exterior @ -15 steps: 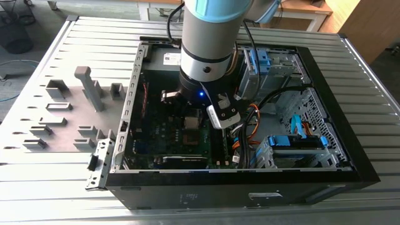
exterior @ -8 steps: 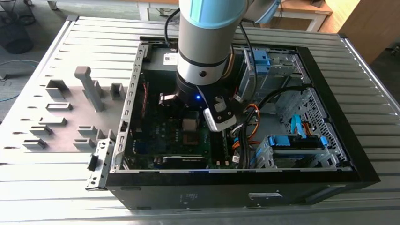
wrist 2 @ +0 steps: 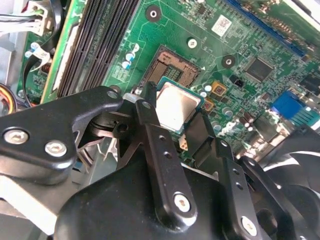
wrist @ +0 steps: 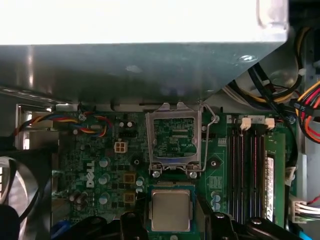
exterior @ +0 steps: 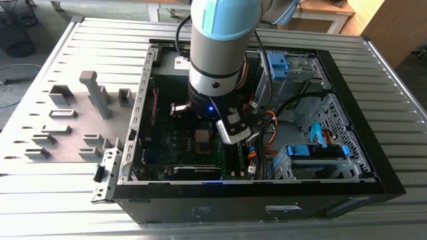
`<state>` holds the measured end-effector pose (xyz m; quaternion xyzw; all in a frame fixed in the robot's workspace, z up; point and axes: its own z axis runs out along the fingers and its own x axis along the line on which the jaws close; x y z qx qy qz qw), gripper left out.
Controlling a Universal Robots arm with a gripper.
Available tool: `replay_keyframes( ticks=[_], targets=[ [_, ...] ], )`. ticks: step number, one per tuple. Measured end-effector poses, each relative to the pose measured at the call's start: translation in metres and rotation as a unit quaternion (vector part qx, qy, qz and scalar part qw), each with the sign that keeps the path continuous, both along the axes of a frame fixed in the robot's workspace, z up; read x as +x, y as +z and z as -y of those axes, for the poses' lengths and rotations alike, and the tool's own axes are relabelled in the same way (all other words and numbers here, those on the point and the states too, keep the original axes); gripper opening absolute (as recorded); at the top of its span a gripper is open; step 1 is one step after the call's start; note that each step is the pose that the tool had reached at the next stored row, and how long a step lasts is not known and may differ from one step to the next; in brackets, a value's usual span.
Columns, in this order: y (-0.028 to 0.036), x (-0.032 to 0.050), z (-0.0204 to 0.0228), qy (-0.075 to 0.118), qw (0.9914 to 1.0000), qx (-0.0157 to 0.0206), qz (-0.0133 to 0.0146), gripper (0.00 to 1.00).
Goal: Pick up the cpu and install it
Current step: 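Pick up the cpu and move it towards the insertion slot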
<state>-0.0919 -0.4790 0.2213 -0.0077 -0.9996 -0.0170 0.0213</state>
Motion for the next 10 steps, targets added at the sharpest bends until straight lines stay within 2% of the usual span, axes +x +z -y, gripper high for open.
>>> replay_keyframes(
  ticks=[10],
  targets=[
    [-0.002, 0.0012, 0.0026, 0.0, 0.99999, -0.0043, -0.0001, 0.47]
  ],
)
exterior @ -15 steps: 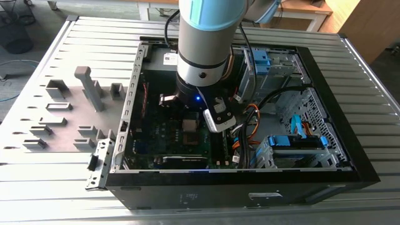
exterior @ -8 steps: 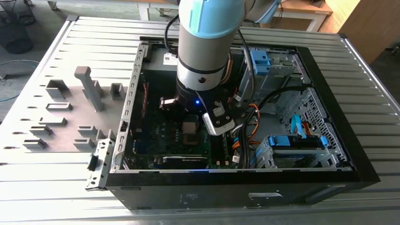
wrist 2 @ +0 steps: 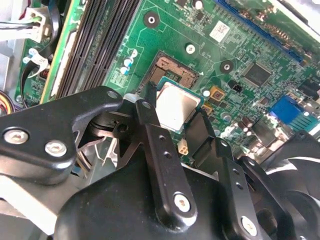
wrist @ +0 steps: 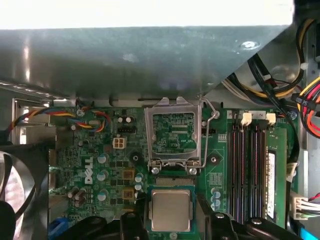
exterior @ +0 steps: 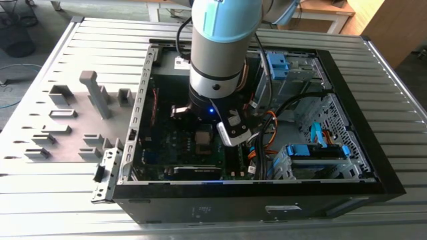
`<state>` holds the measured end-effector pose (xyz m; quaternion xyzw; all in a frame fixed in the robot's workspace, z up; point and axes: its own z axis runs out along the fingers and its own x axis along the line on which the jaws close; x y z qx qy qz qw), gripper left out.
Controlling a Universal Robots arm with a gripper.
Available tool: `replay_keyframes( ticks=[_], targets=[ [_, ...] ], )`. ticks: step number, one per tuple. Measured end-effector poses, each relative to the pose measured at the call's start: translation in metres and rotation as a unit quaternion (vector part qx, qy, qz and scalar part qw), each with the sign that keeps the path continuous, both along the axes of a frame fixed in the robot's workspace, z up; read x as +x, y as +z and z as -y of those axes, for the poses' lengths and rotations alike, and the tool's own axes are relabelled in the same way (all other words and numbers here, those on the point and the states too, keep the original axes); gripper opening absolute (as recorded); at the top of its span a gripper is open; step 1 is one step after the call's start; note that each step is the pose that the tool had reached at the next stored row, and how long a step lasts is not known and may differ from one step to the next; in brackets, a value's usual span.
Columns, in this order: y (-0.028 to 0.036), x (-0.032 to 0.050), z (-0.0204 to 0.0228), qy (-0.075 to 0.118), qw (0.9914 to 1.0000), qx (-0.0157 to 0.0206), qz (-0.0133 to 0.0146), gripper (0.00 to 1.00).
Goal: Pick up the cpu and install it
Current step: 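Pick up the cpu and move it towards the insertion slot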
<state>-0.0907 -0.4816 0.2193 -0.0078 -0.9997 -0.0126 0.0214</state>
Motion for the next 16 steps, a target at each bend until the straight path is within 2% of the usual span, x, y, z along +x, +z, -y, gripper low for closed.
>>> replay_keyframes(
  ticks=[6, 10, 16],
  targets=[
    [-0.0006, 0.0009, 0.0001, 0.0, 1.0, -0.0001, 0.0, 0.47],
    [-0.0036, 0.0009, 0.0002, 0.0, 1.0, -0.0003, 0.0001, 0.47],
    [-0.0079, 0.0009, 0.0002, 0.0, 0.99998, -0.0061, 0.0004, 0.47]
  ],
)
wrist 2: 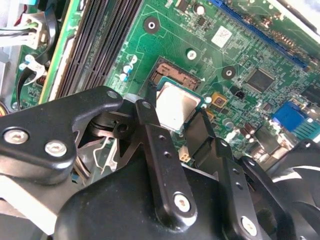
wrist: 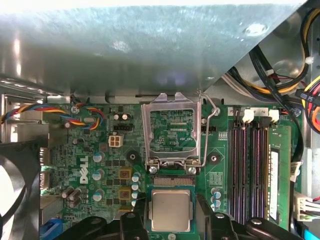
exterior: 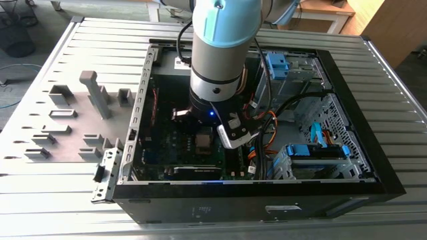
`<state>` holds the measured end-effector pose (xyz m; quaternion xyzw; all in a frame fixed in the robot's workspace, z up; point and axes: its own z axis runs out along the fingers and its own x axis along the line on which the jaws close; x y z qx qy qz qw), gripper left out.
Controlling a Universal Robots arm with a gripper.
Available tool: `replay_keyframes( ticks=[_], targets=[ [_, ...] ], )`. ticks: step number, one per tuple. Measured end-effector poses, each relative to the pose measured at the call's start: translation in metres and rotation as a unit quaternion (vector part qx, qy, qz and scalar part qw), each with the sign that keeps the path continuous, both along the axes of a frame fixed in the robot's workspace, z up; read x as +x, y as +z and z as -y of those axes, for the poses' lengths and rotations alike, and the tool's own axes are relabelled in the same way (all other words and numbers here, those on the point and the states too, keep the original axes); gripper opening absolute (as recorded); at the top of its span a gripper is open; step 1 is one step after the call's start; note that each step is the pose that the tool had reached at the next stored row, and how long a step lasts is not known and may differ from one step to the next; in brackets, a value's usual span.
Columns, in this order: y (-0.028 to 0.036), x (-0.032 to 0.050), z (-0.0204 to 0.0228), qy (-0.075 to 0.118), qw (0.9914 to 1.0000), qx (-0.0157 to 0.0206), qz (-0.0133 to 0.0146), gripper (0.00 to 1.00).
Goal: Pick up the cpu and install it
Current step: 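Pick up the cpu and move it towards the insertion slot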
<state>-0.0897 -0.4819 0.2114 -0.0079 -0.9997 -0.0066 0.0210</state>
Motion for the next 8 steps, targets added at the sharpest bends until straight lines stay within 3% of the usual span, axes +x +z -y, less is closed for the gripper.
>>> replay_keyframes(
  ticks=[5, 8],
  targets=[
    [-0.001, -0.0002, 0.0, 0.0, 1.0, -0.0027, 0.0003, 0.47],
    [-0.0017, -0.0002, 0.0, 0.0, 0.99999, -0.004, 0.0028, 0.47]
  ],
)
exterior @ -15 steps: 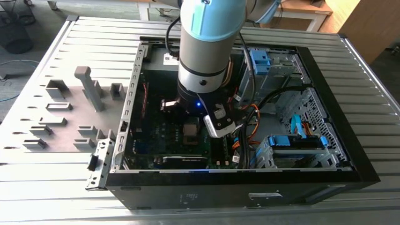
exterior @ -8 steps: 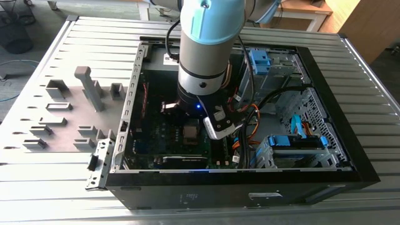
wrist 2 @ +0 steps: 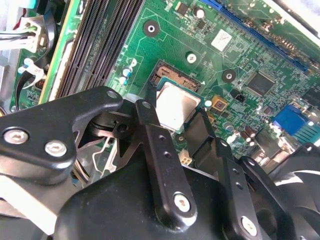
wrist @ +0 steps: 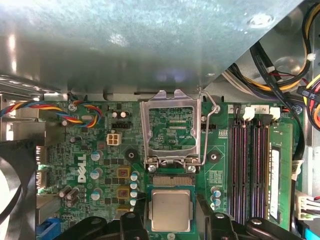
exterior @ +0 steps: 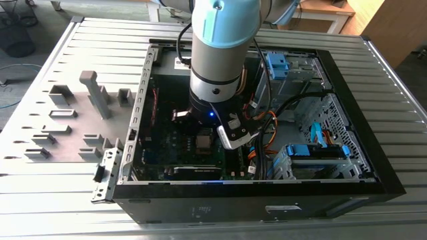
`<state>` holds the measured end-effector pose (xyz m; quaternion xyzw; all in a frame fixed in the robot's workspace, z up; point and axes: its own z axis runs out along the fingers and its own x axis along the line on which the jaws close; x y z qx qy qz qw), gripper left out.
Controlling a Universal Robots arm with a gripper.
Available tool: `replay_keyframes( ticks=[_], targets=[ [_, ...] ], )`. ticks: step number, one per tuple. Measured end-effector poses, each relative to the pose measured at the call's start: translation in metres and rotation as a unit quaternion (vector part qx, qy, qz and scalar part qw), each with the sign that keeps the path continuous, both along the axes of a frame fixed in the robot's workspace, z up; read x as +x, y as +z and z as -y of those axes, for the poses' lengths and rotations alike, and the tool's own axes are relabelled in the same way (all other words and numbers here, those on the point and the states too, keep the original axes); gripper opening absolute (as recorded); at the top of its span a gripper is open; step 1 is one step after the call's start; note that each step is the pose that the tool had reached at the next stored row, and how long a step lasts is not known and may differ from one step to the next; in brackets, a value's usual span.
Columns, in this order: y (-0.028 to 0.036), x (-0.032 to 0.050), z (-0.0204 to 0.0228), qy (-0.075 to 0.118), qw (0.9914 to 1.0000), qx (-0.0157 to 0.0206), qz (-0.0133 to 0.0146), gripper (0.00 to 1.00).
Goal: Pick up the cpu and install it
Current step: 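Pick up the cpu and move it towards the insertion slot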
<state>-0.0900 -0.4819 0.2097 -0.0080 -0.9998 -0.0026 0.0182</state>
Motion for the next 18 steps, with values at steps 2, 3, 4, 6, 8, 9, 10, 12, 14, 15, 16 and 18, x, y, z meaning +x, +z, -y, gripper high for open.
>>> replay_keyframes(
  ticks=[2, 3, 4, 6, 8, 9, 10, 12, 14, 15, 16, 18],
  targets=[
    [0.0, 0.0, 0.0, 0.0, 1.0, -0.0001, 0.0, 0.47],
    [-0.0002, 0.0, 0.0, 0.0, 1.0, -0.0001, 0.0002, 0.47],
    [-0.0005, -0.0001, 0.0, 0.0, 1.0, -0.0001, 0.0002, 0.47],
    [-0.0006, -0.0001, 0.0, 0.0, 1.0, -0.0001, 0.0003, 0.47],
    [-0.0009, -0.0001, -0.0001, 0.0, 1.0, -0.0001, 0.0004, 0.47],
    [-0.0009, -0.0001, 0.0, 0.0, 1.0, -0.0001, 0.0004, 0.47],
    [-0.001, -0.0001, 0.0, 0.0, 1.0, -0.0002, 0.0004, 0.47],
    [-0.001, -0.0002, 0.0, 0.0, 1.0, -0.0002, 0.0004, 0.47],
    [-0.0011, -0.0002, 0.0, 0.0, 1.0, 0.0, 0.0005, 0.47],
    [-0.0014, -0.0002, 0.0, 0.0, 1.0, 0.0, 0.0005, 0.47],
    [-0.0017, -0.0002, 0.0, 0.0, 1.0, 0.0, 0.0005, 0.47],
    [-0.0025, -0.0001, 0.0, 0.0, 1.0, -0.0001, 0.0008, 0.47]
  ],
)
